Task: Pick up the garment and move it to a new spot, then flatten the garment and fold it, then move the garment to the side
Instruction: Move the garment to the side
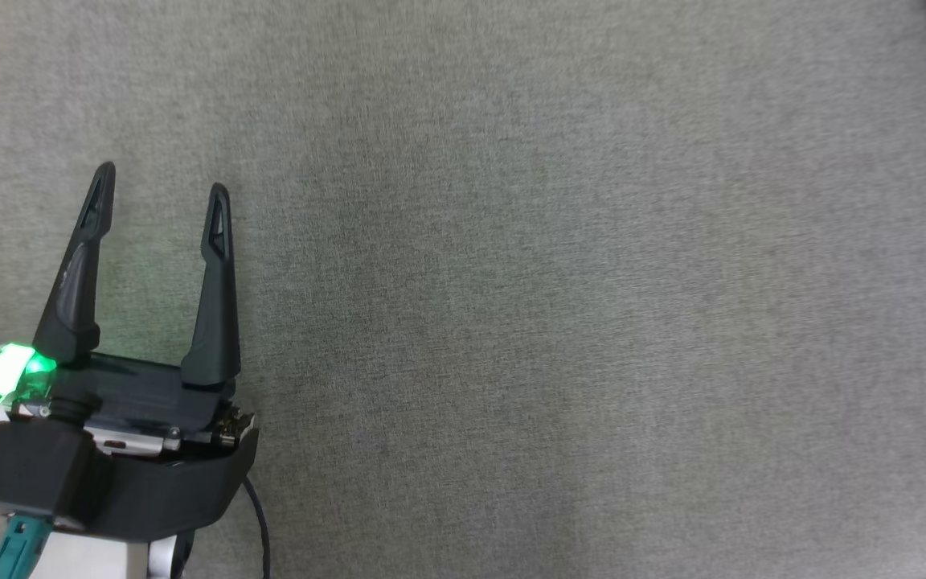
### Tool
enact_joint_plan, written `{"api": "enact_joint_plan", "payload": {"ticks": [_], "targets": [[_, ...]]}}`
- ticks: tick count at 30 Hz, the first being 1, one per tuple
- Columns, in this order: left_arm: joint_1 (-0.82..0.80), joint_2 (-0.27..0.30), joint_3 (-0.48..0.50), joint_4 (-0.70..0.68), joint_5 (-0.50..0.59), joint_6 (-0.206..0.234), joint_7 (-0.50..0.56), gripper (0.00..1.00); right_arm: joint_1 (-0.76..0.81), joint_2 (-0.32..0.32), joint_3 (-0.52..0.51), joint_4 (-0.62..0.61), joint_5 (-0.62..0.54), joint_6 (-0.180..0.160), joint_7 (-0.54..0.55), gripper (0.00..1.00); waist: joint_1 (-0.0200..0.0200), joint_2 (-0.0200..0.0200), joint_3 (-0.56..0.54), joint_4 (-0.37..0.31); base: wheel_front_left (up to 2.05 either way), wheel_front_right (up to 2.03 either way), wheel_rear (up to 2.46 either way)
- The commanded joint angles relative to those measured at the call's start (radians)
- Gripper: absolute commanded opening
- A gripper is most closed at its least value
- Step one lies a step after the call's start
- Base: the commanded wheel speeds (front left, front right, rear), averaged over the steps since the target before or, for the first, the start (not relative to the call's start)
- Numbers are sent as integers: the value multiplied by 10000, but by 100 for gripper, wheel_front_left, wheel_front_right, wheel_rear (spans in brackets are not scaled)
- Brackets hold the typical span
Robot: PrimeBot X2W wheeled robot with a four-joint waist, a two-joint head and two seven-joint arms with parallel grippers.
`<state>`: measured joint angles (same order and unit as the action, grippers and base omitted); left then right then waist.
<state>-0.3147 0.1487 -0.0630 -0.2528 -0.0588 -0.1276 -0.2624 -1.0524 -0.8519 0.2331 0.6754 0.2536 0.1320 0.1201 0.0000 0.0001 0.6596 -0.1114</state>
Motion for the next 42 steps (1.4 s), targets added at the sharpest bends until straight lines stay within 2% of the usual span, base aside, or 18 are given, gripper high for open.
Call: {"api": "enact_joint_plan", "payload": {"ticks": [1,6,15,23,29,40,42], "targets": [[126,-27,49,69,-19,48,-36,100,162,129,-52,0,-126,-28,-162,100,0,-1,-357,-28,0,0,0],[553,-142,260,360,-179,147,-36,100,447,620,-82,-261,-71,-28,-1114,100,0,-1,-1326,-85,0,0,0],[1843,-383,786,880,-387,318,-36,100,1538,1786,606,-620,110,-28,-2787,100,0,-1,-3388,-101,0,0,0],[2827,-584,1195,1252,-601,479,-36,100,2816,2742,811,-1152,317,-28,-3399,100,0,-1,-4660,-27,0,0,0],[3342,-652,1259,1564,-498,473,-36,100,4187,3665,152,-1788,949,-28,-3618,100,0,-1,-5241,144,0,0,0],[3790,-709,1480,2126,-486,455,-36,100,7308,5131,-821,-2777,589,-28,-3806,100,0,-1,-5974,478,0,0,0],[3894,-737,1513,2262,-487,447,-36,100,8173,5525,-1291,-3103,505,-28,-3847,100,0,-1,-6125,533,0,0,0]]}}
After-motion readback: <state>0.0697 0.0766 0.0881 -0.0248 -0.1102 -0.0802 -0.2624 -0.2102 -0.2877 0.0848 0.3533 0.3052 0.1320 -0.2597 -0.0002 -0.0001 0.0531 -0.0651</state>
